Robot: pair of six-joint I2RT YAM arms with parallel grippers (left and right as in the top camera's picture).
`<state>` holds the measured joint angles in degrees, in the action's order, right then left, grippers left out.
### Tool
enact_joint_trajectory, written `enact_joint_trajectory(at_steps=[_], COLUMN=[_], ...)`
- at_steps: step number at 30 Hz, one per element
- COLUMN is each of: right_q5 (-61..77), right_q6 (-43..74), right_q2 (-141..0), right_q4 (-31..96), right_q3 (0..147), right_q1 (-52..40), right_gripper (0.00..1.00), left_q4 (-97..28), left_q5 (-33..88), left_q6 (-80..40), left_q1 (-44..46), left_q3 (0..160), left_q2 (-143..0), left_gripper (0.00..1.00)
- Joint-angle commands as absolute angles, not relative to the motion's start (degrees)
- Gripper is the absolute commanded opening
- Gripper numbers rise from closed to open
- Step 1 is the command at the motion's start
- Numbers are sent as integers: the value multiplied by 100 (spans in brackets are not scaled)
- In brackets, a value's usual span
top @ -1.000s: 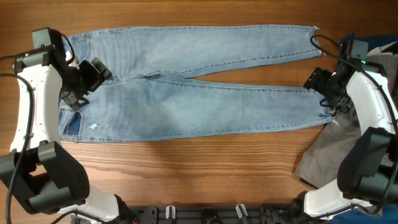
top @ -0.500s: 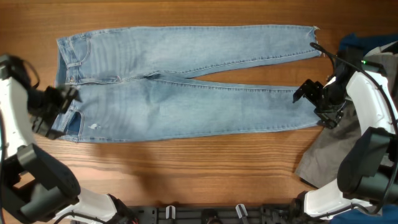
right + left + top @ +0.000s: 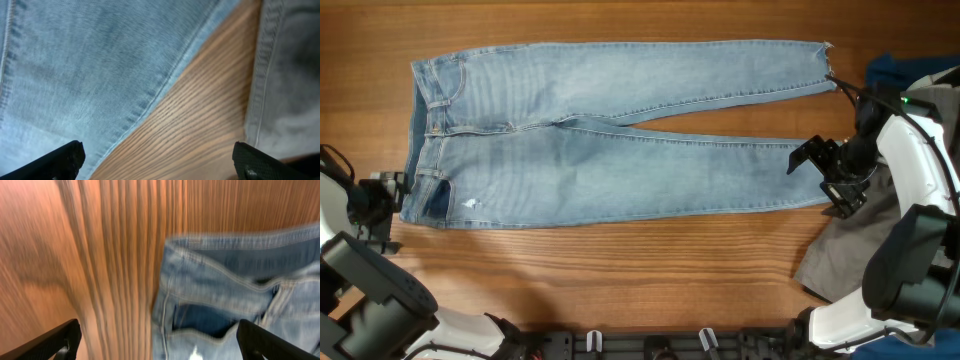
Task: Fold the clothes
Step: 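Move the left gripper to the jeans waistband corner and grasp it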
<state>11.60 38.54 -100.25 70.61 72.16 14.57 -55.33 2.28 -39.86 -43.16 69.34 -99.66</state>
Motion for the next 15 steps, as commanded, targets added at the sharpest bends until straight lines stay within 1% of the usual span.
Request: enact_joint_trajectory(at_steps=[1,10,15], right_q5=[1240,1236,1234], right_q6=[4508,4508,4506], right_q2=[-10092,-10090,-10092], right_q4=[7126,7122,7118], right_q3=[7188,7188,7188], right_q1=[1463,1463,1466], right_gripper=[100,100,100], left_q4=[-5284,-4626,-4427], left_q5=[-178,-246,-242], left_q6=[-4119,-4123,-4119], left_q1=[-4320,-4320,-4320], left_q3=[6692,6045,5913], left_q2=[-10001,-10001,-10001], left_gripper=[99,94,81])
